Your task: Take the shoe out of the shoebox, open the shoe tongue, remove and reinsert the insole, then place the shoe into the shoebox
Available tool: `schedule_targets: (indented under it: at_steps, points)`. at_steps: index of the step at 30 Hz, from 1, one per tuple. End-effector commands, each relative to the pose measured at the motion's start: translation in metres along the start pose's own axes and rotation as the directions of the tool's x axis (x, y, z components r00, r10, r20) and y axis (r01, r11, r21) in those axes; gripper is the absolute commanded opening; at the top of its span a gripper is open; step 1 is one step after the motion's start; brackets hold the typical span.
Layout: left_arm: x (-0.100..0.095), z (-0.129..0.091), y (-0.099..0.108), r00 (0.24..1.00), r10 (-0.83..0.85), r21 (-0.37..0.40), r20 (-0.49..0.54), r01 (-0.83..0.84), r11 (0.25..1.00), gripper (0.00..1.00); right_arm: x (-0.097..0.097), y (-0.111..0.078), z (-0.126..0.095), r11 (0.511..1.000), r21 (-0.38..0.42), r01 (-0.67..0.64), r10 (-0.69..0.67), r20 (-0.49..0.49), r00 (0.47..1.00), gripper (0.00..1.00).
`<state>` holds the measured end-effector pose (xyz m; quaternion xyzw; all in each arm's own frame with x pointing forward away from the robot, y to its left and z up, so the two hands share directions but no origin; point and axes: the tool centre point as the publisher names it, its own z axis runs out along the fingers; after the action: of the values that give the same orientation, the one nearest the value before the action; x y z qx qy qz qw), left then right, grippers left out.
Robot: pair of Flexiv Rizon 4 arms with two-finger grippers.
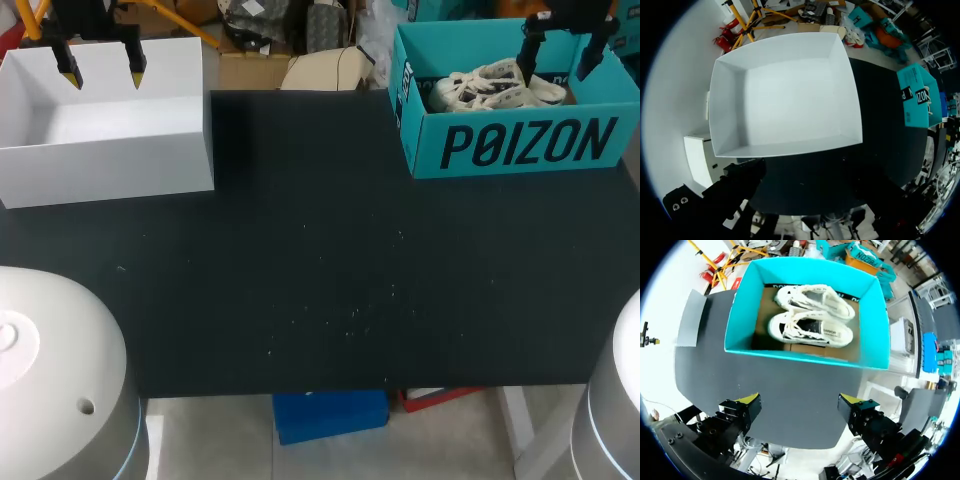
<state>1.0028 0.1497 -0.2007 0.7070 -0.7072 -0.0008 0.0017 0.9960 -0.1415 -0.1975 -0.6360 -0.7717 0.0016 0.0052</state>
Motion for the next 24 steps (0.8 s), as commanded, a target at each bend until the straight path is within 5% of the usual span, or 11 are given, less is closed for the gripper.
schedule_targets:
  at_steps: [1, 15, 24]
  points:
    - [0.0, 0.0, 0.0, 1.0, 0.0, -0.001, 0.001, 0.0, 1.0, 1.0, -0.004, -0.014, -0.008, 0.658, -0.041, 0.752, -0.752, 0.019, 0.659, 1.0]
    - [0.0, 0.0, 0.0, 1.0, 0.0, -0.001, 0.001, 0.0, 1.0, 1.0, -0.004, -0.014, -0.008, 0.658, -0.041, 0.752, -0.752, 0.019, 0.659, 1.0]
    - [0.0, 0.0, 0.0, 1.0, 0.0, -0.001, 0.001, 0.0, 1.0, 1.0, -0.001, 0.024, 0.008, 0.519, -0.056, 0.853, -0.854, 0.007, 0.52, 1.0]
